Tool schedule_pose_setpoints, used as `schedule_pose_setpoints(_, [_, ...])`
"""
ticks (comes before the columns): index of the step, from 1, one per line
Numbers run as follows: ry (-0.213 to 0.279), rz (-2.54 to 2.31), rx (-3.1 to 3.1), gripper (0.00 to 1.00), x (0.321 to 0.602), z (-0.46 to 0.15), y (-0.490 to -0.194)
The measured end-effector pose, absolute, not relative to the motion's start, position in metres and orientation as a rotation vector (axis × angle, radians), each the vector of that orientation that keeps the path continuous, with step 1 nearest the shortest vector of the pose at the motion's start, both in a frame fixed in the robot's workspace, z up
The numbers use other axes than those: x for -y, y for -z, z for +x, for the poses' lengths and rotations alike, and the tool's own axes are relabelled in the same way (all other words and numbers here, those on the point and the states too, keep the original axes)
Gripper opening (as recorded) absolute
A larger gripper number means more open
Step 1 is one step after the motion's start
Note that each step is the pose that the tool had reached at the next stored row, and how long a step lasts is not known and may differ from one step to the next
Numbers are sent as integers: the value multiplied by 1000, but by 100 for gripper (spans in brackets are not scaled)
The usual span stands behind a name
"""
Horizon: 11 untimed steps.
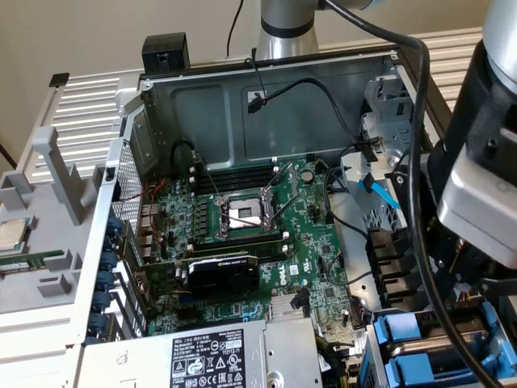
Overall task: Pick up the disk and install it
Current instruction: 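Insert the second disk wire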
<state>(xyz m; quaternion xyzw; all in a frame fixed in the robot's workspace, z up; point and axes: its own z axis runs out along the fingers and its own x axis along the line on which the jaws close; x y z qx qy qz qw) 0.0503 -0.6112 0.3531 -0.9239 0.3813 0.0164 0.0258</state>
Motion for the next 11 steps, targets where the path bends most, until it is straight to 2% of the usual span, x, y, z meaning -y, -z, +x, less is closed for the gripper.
schedule_pose_setpoints(11, [-47,-2949,-905,11,611,50,-353])
